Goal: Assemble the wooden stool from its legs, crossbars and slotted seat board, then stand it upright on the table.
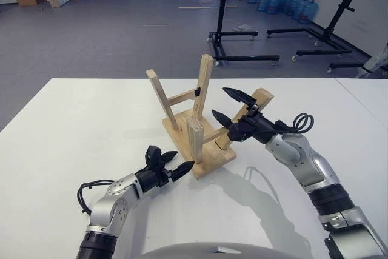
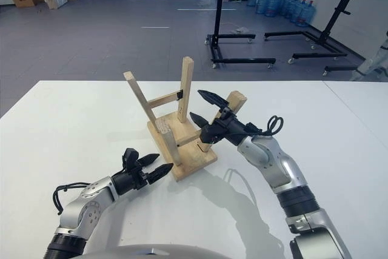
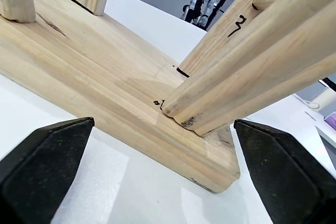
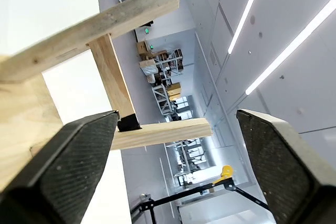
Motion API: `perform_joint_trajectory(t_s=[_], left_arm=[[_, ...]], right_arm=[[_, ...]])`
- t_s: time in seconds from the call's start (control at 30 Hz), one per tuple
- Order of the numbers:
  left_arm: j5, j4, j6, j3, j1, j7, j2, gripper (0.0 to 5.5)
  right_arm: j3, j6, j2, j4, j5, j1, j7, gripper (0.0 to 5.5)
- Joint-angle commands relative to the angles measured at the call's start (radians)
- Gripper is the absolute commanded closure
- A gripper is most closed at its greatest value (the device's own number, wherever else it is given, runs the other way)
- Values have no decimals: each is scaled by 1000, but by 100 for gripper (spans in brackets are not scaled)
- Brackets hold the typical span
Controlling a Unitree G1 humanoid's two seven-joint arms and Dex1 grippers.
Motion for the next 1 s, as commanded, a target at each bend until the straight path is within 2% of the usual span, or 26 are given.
perform_joint_trajectory(t_s=[0.03,0.2,0.27,0.43,0.57,0.8,1.0], left_arm=[[-29,-55,3,19,22,-18,19,61],[-35,-148,10,56,49,1,63,61],[-34,-209,23,47,75,-4,90,61],[-60,-384,69,47,135,-15,167,61],[-58,-463,72,43,105,20,185,61],[-80,-531,75,28,11,91,153,61],[-79,-600,80,-14,10,105,167,61]], right_arm=[[38,16,-1,55,61,46,81,133],[3,-17,-4,27,158,-37,83,133],[-34,-11,20,-42,315,-68,106,133],[-184,218,48,-199,742,-201,155,133],[-326,435,45,-167,983,-257,155,133],[-492,526,43,147,1014,-287,135,133],[-482,497,40,328,935,-291,206,133]])
